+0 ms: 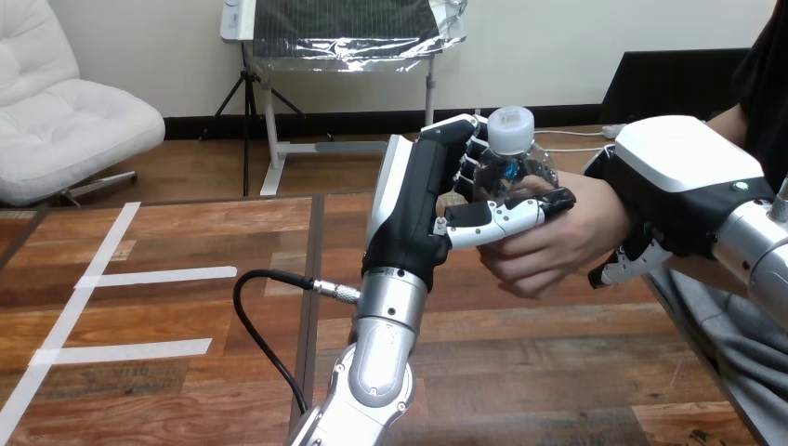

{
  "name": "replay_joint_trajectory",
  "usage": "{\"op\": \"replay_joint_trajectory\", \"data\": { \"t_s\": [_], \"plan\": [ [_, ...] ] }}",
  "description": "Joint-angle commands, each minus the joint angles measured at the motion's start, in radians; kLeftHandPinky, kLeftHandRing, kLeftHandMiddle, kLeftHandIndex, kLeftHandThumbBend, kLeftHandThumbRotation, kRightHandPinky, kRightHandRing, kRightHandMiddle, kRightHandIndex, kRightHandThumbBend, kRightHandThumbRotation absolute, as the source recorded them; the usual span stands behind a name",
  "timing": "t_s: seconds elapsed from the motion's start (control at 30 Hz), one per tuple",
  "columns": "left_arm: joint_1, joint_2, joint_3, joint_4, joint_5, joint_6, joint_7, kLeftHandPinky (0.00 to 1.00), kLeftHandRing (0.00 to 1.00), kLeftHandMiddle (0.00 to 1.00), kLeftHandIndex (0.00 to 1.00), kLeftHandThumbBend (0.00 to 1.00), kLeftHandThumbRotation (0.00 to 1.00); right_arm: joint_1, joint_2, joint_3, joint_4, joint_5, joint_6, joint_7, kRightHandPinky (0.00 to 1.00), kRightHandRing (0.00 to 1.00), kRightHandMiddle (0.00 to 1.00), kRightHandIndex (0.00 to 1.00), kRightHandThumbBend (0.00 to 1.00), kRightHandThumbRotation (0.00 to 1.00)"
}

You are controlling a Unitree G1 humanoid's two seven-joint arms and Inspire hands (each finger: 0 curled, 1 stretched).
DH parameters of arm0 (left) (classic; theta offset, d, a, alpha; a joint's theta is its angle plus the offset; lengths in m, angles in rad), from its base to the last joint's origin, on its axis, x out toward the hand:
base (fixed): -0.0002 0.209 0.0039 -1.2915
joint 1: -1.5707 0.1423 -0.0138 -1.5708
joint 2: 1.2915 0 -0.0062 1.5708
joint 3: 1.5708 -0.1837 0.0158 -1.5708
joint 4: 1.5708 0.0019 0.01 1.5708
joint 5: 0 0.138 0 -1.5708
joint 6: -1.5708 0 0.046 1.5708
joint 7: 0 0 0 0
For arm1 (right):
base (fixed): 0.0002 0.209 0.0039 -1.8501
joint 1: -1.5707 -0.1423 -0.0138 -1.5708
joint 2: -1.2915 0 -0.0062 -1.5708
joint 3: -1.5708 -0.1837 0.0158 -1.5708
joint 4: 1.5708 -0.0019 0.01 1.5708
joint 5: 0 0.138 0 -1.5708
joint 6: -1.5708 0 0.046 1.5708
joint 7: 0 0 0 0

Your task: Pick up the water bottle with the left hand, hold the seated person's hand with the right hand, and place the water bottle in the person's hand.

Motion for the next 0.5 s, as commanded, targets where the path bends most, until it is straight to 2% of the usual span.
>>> {"op": "replay_joint_trajectory", "data": {
  "t_s": [0.0, 0.2, 0.4, 0.47],
  "plan": [
    [-0.070, -0.133, -0.037, 0.000, 0.018, -0.033, -0.007, 0.34, 0.39, 0.44, 0.49, 0.60, 0.00, -0.062, -0.007, -0.037, -0.034, -0.010, -0.023, -0.018, 0.41, 0.50, 0.58, 0.57, 0.82, 0.00],
    [-0.066, -0.123, -0.041, -0.018, 0.024, -0.005, -0.019, 0.39, 0.45, 0.50, 0.53, 0.61, 0.00, -0.055, -0.008, -0.044, -0.022, -0.005, -0.046, -0.029, 0.51, 0.60, 0.67, 0.66, 0.86, 0.00],
    [-0.066, -0.098, -0.048, -0.045, 0.030, 0.036, -0.060, 0.59, 0.65, 0.68, 0.70, 0.66, 0.09, -0.047, -0.008, -0.051, -0.022, -0.004, -0.054, -0.017, 0.62, 0.74, 0.79, 0.77, 0.88, 0.00],
    [-0.068, -0.088, -0.052, -0.053, 0.040, 0.049, -0.071, 0.67, 0.73, 0.75, 0.78, 0.69, 0.17, -0.044, -0.008, -0.054, -0.023, -0.002, -0.059, -0.017, 0.65, 0.79, 0.82, 0.80, 0.88, 0.00]
  ]
}}
